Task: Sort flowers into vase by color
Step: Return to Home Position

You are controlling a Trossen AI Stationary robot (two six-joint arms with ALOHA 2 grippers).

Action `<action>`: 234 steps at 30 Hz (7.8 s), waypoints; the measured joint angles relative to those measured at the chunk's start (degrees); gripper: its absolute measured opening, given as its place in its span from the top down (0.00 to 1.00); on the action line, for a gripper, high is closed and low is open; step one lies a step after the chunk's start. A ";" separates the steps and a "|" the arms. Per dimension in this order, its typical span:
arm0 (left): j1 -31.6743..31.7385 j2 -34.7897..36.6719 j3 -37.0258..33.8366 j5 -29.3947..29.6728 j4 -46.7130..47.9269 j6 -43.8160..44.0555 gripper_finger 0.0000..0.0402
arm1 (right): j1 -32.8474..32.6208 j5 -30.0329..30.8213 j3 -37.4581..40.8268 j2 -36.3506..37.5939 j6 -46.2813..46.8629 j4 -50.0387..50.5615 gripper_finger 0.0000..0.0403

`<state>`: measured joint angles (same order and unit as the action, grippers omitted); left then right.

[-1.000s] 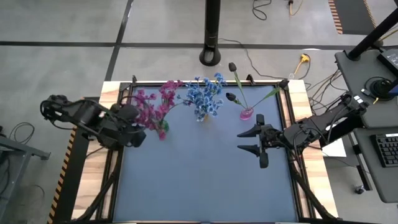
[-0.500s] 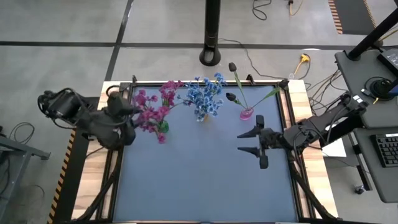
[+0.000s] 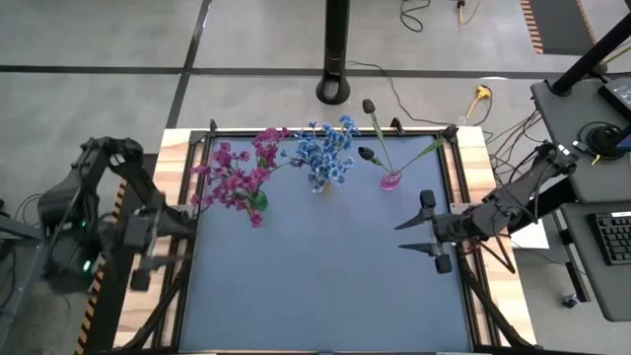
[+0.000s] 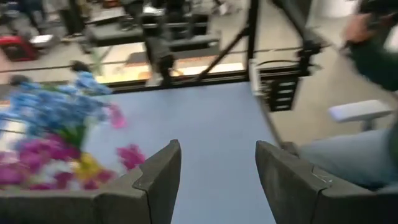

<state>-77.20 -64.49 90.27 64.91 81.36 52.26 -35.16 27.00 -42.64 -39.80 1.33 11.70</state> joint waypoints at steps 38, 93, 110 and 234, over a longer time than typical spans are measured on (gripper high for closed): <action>8.21 -1.35 -46.42 -8.34 -59.22 -5.37 0.97 | 0.04 -1.51 7.70 16.88 -8.87 -4.42 0.53; 18.01 60.10 -85.41 -32.24 -70.31 -44.55 1.00 | 4.99 1.37 42.00 35.24 -14.64 -25.29 0.69; 18.00 58.42 -85.44 -31.92 -70.66 -44.45 1.00 | 5.20 3.48 42.00 34.74 2.54 -16.52 0.80; 18.00 58.40 -85.45 -31.96 -70.68 -44.44 1.00 | 5.20 3.51 42.04 34.72 2.55 -16.46 0.82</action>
<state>-59.20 -6.08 4.82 32.95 10.68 7.82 -29.95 30.52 -0.60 -5.08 3.88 -4.76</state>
